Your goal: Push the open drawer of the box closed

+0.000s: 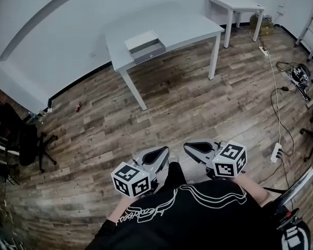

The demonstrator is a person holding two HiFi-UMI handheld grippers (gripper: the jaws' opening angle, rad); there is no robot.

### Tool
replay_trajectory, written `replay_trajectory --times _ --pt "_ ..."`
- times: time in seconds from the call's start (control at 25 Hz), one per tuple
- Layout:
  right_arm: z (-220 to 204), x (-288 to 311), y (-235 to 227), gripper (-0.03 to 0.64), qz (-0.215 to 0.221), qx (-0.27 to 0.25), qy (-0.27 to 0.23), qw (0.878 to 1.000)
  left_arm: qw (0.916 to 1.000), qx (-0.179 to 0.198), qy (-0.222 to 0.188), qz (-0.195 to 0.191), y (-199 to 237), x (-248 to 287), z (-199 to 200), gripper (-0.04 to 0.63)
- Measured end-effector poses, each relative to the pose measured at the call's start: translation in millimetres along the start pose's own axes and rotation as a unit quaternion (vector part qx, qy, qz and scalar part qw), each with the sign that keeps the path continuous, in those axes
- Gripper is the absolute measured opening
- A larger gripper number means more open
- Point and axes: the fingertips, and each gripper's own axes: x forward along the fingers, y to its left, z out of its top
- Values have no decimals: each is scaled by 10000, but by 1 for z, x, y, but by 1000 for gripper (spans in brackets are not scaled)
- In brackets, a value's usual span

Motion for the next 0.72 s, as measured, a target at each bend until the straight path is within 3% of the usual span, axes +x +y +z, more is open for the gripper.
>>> replay_trajectory --times 0.4,0.72 --pt "82 148 -148 9 -164 324 307 9989 9984 -549 108 98 211 60 68 8" --pt "140 208 -217 9 -328 37 210 9992 9994 -339 63 -41 291 99 129 8"
